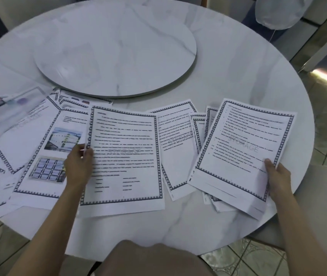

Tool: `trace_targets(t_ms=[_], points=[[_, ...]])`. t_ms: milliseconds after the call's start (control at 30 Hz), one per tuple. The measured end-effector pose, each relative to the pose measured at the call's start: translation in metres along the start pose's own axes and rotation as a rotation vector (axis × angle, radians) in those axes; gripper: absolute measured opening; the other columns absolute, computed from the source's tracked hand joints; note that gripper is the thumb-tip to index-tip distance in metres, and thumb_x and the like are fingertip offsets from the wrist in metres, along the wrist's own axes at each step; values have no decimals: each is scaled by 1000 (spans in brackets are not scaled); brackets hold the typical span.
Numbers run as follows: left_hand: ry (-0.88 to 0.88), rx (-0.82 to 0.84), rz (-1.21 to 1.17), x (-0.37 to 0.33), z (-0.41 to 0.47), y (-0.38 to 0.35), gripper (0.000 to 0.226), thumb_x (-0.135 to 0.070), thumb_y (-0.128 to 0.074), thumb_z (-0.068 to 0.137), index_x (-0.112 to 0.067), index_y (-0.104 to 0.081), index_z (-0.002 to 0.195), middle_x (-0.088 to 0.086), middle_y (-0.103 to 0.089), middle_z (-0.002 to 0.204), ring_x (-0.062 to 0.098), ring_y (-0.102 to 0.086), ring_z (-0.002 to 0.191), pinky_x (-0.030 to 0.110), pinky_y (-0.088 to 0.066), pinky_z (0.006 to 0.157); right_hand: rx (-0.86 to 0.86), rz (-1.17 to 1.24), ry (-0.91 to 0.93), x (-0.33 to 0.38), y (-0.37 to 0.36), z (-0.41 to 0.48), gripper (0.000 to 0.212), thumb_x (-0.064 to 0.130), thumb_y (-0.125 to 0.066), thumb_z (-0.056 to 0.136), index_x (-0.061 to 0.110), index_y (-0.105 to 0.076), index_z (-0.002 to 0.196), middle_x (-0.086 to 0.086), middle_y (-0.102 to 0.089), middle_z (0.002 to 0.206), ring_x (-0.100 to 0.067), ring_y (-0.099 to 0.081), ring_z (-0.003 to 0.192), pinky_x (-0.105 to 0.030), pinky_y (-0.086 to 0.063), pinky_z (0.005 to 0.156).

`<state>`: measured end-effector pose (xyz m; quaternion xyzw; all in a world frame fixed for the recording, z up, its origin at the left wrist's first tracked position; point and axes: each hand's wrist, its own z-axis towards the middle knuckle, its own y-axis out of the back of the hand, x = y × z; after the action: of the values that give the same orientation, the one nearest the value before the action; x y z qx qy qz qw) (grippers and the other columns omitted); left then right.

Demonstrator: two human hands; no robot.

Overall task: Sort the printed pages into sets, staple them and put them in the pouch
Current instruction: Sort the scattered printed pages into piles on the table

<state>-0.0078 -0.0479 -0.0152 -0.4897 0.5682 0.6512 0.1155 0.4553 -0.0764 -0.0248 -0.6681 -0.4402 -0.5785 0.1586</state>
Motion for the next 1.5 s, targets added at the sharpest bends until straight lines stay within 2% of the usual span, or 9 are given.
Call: trace_targets(t_ms=[467, 600, 833, 933, 1067, 1267, 1333, 1433, 1500], points=[[42, -78, -27, 0, -5, 2, 34, -14, -50, 94, -1, -48, 126, 21, -59, 117, 24, -51, 91, 27, -33, 76, -119, 155, 12, 22, 10, 5, 41, 22, -50, 95, 5, -47, 132, -13, -54, 130, -25, -53, 111, -41, -41, 102], [-44, -129, -50, 1, -4, 3, 36, -11, -53, 92, -2, -48, 127, 16, -55, 123, 30, -55, 109, 27, -39, 84, -109, 166, 49, 26, 8, 3, 70, 50, -63, 72, 7, -53, 126, -7, -59, 118, -24, -56, 110, -41, -43, 100], [-180, 373, -85, -35, -40, -33, 16, -12, -56, 90, -17, -65, 103, 1, -69, 87, -3, -63, 64, 5, -44, 57, -97, 127, 50, 24, -6, 5, 38, 21, -49, 96, 2, -49, 129, -11, -55, 116, -22, -52, 105, -33, -42, 94], [-388, 522, 30, -41, -69, -56, 21, -13, -55, 91, -16, -65, 109, -6, -64, 97, 2, -59, 83, 7, -43, 69, -79, 88, 56, 21, -12, 1, 37, 21, -50, 95, 0, -50, 126, -14, -56, 118, -22, -53, 104, -35, -45, 91], [-776, 486, 334, -37, -90, -82, 36, -14, -62, 85, -9, -59, 121, 8, -58, 119, 26, -54, 111, 32, -48, 90, -66, 55, 82, 18, -14, -3, 38, 21, -50, 95, -2, -50, 126, -17, -56, 121, -23, -53, 105, -36, -46, 89], [-745, 564, 619, -37, -88, -102, 66, -37, -48, 93, -11, -19, 146, 7, -12, 156, 21, -5, 146, 31, -7, 117, -65, 78, 79, 16, -12, -4, 39, 23, -50, 95, 1, -49, 128, -15, -55, 126, -26, -53, 111, -40, -42, 98], [-759, 581, 626, -39, -83, -101, 69, -37, -54, 90, -8, -24, 145, 10, -18, 155, 24, -10, 145, 33, -8, 117, -74, 80, 72, 15, -10, -3, 39, 23, -51, 95, 2, -50, 127, -15, -55, 126, -28, -53, 114, -43, -42, 100], [-826, 591, 687, -41, -73, -97, 76, -39, -84, 58, -4, -58, 120, 15, -56, 129, 33, -51, 124, 45, -40, 102, -67, 102, 72, 17, -8, -4, 50, 35, -54, 89, 4, -50, 128, -11, -57, 120, -29, -54, 115, -46, -42, 102], [-845, 600, 740, -45, -68, -93, 76, -39, -84, 60, -6, -56, 122, 14, -54, 133, 32, -48, 127, 45, -39, 103, -58, 108, 70, 17, -6, -3, 56, 39, -55, 85, 5, -49, 130, -11, -57, 121, -29, -53, 116, -46, -41, 103]])
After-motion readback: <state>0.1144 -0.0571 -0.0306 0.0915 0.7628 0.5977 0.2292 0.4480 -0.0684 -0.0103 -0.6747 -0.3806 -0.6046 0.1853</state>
